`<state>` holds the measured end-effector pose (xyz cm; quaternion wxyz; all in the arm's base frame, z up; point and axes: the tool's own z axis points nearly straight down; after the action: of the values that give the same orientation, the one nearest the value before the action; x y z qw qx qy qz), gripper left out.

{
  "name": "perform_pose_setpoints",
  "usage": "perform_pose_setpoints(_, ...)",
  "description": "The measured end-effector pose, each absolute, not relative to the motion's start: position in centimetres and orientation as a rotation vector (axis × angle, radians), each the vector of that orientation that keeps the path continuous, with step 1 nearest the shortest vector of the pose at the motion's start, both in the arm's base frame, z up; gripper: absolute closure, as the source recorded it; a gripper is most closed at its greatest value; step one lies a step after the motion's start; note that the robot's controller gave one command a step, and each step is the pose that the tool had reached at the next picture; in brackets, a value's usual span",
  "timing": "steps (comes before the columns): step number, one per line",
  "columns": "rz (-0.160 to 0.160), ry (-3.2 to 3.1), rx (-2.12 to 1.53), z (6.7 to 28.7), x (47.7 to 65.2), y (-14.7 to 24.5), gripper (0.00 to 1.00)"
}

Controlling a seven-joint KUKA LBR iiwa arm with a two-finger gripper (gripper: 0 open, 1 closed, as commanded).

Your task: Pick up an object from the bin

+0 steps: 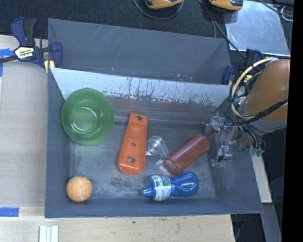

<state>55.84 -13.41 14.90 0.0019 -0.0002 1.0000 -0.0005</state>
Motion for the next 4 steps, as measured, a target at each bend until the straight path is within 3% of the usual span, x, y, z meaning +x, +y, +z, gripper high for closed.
perform_pose_setpoints(1,0.002,3.115,-0.43,7.0,58.4,-11.9,0.0)
perform_pose_setpoints(2,-0.004,3.119,-0.299,14.0,58.4,-11.7,0.0)
perform_pose_setpoints(3,0.001,3.113,-0.428,7.0,58.5,-11.9,0.0)
perform_pose_setpoints(4,-0.008,3.039,-0.739,7.0,60.4,-11.1,0.0)
